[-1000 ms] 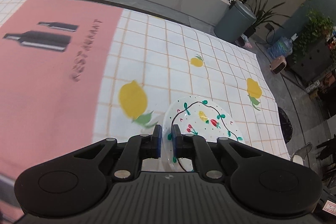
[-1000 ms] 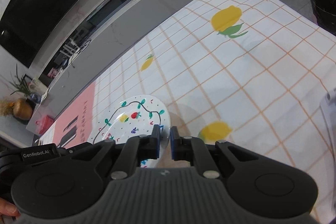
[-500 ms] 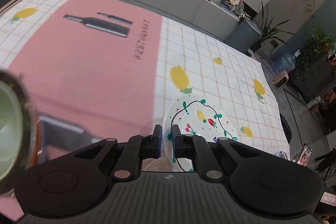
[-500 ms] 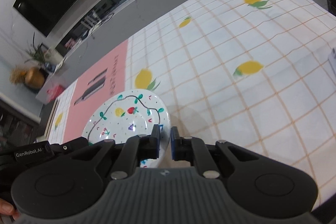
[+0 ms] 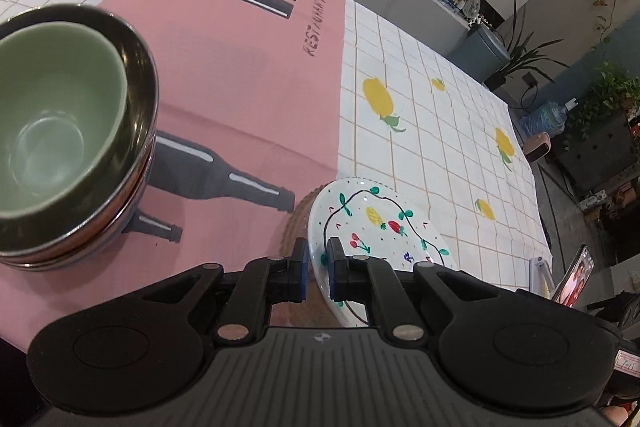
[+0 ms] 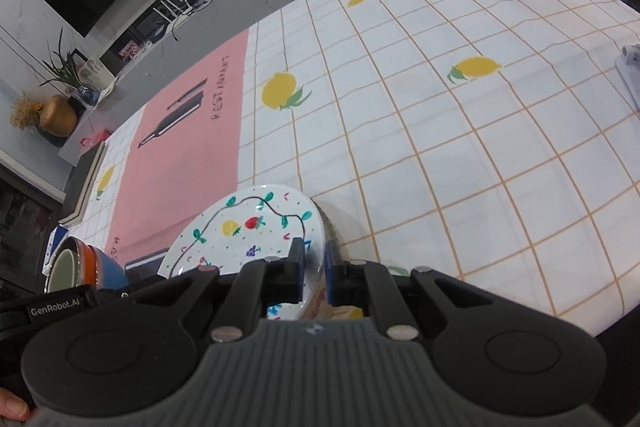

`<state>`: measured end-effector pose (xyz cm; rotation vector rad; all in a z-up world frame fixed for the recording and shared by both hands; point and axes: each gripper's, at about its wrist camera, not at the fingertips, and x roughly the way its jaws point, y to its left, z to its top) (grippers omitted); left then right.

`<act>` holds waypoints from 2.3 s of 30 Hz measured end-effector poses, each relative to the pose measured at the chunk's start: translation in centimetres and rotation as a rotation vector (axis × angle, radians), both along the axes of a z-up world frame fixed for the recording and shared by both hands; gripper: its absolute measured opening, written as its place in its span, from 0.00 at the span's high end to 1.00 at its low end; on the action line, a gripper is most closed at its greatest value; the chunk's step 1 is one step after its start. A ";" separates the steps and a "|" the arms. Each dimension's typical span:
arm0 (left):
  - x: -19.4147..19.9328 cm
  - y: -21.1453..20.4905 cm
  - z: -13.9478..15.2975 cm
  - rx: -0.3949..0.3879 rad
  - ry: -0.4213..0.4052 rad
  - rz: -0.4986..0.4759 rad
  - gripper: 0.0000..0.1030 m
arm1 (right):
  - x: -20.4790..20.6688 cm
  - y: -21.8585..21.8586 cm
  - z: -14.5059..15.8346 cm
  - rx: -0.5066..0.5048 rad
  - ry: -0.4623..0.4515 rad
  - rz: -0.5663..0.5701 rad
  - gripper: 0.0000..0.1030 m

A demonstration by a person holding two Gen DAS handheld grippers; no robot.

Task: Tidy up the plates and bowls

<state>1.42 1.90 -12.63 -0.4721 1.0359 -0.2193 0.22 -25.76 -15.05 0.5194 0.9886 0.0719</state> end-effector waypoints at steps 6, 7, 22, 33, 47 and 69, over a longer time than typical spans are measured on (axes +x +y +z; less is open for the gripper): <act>0.0 -0.1 -0.4 0.016 0.003 -0.004 0.91 | 0.1 0.6 -0.1 -0.049 -0.002 0.017 0.92; -0.1 -0.2 -0.5 0.024 0.001 -0.007 0.91 | 0.1 0.7 -0.2 -0.058 -0.002 0.020 0.92; -0.1 -1.4 -0.6 0.125 -0.020 -0.035 0.90 | 0.2 2.6 -0.1 -0.203 -0.021 0.075 0.92; -0.3 -2.0 -0.5 0.212 -0.039 -0.066 0.95 | 0.2 2.8 -0.3 -0.228 -0.018 0.084 0.92; -0.9 -1.9 2.1 0.236 -0.081 -0.147 0.79 | -0.1 2.9 2.0 -0.217 -0.054 0.093 0.70; -1.9 6.2 10.1 0.275 -0.216 -0.044 0.55 | 3.3 10.2 6.3 -0.025 0.039 0.252 0.48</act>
